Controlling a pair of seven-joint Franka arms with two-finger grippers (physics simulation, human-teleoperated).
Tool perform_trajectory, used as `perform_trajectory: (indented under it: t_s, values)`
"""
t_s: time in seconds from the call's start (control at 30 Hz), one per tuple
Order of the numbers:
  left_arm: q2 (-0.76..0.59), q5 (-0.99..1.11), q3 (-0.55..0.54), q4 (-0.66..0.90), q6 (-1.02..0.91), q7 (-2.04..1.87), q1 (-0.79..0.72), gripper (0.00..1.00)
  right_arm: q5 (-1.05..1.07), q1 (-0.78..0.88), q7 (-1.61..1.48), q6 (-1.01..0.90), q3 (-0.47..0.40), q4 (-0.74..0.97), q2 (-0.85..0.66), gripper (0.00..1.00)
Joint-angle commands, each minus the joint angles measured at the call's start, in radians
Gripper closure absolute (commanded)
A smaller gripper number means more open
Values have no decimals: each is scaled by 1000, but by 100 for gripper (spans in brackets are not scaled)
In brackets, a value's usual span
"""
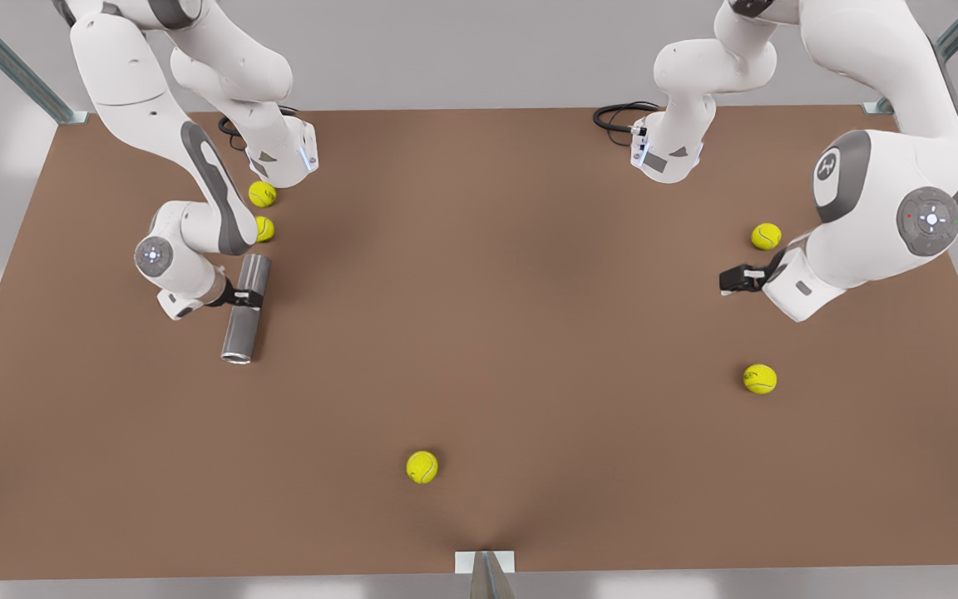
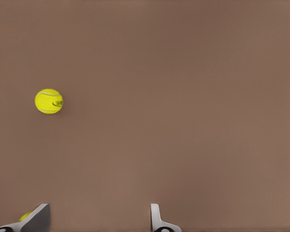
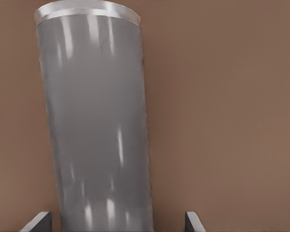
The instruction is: Put the tennis tube upright
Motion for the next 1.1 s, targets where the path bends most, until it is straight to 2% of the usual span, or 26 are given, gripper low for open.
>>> perform_trajectory:
  t_s: [0.0,0.33,0.4,0.53,0.77,1.07]
  values:
    - [0,-4,0,0,0,0,4,1,0,0,0,6,1,-2,4,0]
    - [9,7,2,9,11,0,-3,1,2,4,2,28,0,-5,35,0]
    - [24,7,2,11,38,0,-8,1,2,3,2,28,1,-5,35,8]
    - [54,7,2,11,91,0,-5,1,0,3,0,28,0,-5,37,8]
    - [67,-1,0,11,91,-2,-8,1,-1,1,-2,34,0,-9,37,14]
    - [37,-2,-2,17,72,-9,3,1,-2,4,-52,34,0,-9,40,15]
